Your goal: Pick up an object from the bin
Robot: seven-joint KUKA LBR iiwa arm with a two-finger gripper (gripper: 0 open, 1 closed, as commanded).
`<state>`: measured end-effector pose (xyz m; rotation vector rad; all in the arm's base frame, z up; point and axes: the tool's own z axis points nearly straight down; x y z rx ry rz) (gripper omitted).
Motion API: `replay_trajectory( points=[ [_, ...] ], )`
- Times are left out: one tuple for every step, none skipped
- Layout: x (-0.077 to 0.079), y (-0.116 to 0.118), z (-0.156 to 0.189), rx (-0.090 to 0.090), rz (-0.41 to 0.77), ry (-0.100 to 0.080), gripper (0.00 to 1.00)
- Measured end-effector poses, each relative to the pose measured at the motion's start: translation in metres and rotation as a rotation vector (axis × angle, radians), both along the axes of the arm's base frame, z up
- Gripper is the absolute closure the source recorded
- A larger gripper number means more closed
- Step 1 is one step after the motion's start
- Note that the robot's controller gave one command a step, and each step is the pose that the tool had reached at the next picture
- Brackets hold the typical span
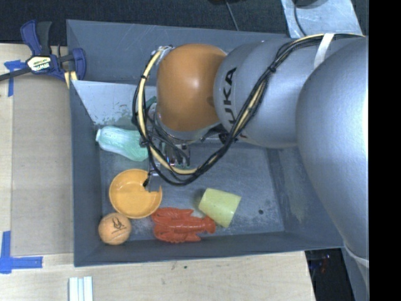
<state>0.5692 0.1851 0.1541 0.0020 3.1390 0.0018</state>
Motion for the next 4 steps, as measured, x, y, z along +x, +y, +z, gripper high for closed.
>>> replay_trajectory(
  points=[
    [-0.024, 0.039, -0.083, 0.001, 0.014, 0.000, 0.00],
    [-0.023, 0.048, -0.027, 0.002, 0.047, -0.014, 0.00],
    [-0.047, 0.016, -0.050, -0.002, -0.173, 0.003, 0.00],
    [-0.011, 0.030, -0.084, 0.003, 0.113, -0.017, 0.00]
  ],
)
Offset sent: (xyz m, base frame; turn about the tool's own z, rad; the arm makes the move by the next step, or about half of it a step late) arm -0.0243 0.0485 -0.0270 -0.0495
